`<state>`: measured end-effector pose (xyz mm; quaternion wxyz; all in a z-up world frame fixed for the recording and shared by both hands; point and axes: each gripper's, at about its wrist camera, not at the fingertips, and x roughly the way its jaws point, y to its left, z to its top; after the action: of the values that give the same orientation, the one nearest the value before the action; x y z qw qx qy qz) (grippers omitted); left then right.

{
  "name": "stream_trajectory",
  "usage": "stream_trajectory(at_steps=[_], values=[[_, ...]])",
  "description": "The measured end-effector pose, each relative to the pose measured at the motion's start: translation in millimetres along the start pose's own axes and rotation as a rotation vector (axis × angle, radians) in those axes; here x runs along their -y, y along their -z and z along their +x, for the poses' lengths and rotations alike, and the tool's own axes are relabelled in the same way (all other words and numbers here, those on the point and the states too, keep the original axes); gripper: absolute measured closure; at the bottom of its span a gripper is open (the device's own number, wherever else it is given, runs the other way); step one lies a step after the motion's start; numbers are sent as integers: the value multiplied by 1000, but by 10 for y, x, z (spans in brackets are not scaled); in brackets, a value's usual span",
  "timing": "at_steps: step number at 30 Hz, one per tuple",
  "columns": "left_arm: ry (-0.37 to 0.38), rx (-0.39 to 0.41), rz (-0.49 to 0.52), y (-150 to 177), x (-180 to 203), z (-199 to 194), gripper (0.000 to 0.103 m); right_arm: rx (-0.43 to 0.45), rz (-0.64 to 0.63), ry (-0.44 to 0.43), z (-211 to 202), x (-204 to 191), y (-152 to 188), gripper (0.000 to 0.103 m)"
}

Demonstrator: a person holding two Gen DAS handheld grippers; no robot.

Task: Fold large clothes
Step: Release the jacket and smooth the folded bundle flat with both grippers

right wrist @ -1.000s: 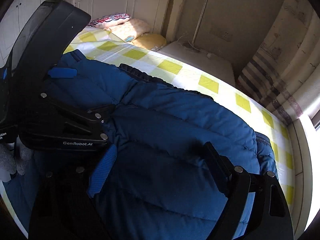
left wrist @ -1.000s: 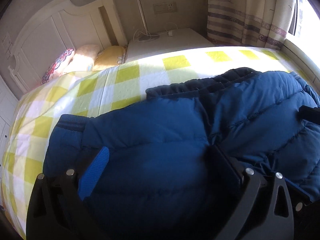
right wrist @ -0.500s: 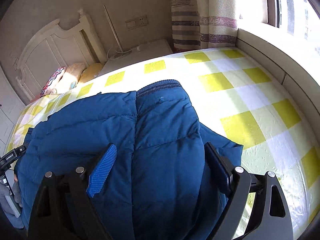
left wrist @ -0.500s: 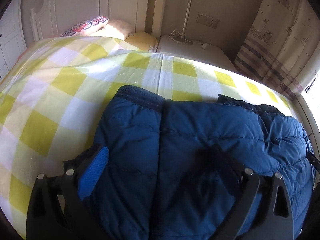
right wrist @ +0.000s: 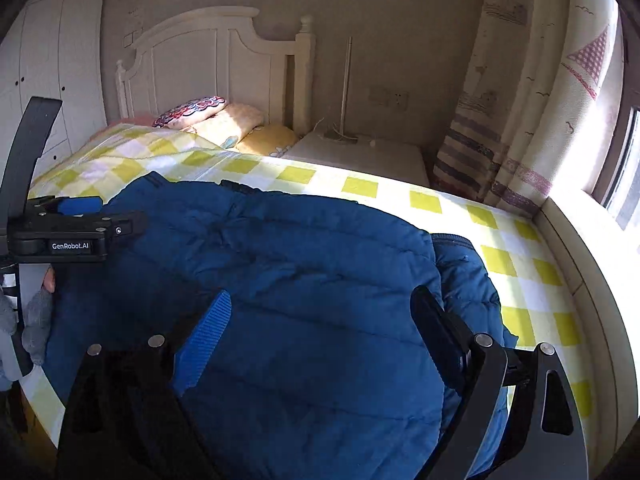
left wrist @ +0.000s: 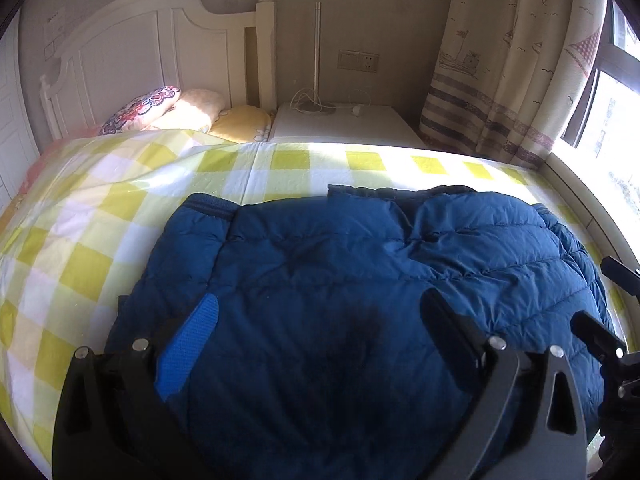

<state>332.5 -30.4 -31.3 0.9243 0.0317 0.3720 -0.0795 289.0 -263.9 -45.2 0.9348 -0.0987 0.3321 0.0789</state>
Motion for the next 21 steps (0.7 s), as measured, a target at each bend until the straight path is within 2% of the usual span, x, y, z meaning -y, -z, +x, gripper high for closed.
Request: stream_trajectory(at_steps=[2, 3, 4, 7, 10, 13, 16, 17, 21], values=[[-44, -19, 99, 106, 267, 125, 3, -54, -79, 24, 184, -248, 122, 16], [-81, -37, 138, 169, 346, 233, 2, -42, -71, 23, 207, -249, 160, 16], [-87, -36, 148, 208, 363, 287, 2, -42, -40, 0, 208, -193, 170, 15], [-54, -47, 103, 193, 214, 249, 2, -64, 3, -4, 152, -46, 202, 15], [-101, -8, 27, 210, -161, 110, 2, -47, 60, 61, 35, 259, 266, 15], [-144, -26, -78, 257, -653, 115, 2, -39, 206, 117, -9, 725, 400, 15], [-53, -51, -203, 296, -1014, 171, 2, -51, 378, 36, 74, 1101, 583, 13], [-53, -52, -206, 295, -1016, 183, 2, -46, 407, 7, 115, 1154, 627, 13], [-142, -41, -130, 307, -843, 237, 2, -40, 422, -18, 161, 1149, 671, 11]])
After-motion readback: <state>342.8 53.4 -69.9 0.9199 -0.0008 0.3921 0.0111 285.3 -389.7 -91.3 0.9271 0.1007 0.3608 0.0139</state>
